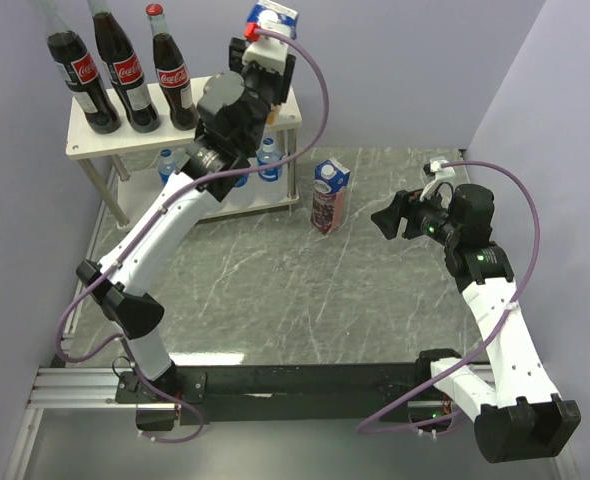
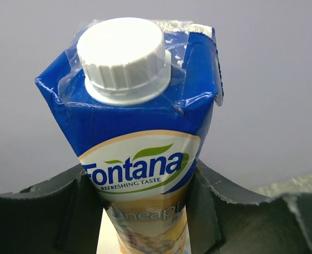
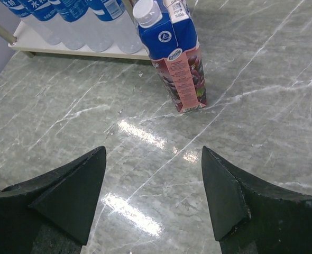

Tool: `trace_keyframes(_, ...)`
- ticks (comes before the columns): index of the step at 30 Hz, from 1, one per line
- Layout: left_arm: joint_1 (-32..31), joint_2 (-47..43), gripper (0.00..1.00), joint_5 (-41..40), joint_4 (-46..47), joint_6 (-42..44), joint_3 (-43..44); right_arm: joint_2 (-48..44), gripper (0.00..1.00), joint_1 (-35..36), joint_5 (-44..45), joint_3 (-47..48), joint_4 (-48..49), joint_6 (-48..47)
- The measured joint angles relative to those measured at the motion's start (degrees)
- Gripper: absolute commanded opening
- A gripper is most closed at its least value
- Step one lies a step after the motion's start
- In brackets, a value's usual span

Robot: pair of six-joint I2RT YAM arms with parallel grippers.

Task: Place and organize the beverage onto the shelf
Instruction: Place the drink on the shelf.

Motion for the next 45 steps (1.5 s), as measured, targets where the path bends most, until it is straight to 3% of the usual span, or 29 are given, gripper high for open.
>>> trace_keyframes(8,4.5,3.2,0.00,-0.2,-0.9,-2.6,3.6,0.2,0.79,0.0,-0.1,-0.8,0.0,-0.1)
trace_keyframes(21,4.7,4.3,0.00,-1.8,-2.2,-9.8,5.7,0.4,0.79,0.0,-0.2,-1.0,0.0,-0.2)
trace_keyframes(32,4.9,4.3,0.00,-5.3,-2.1,-10.0,5.9,0.5,0.79,0.0,-0.3,-1.6,0.1,-0.2)
trace_keyframes(45,6.7,1.3,0.00,-8.1,1.8,-8.0,-1.0,0.5,0.79,0.0,-0.3,-1.6,0.1,-0.2)
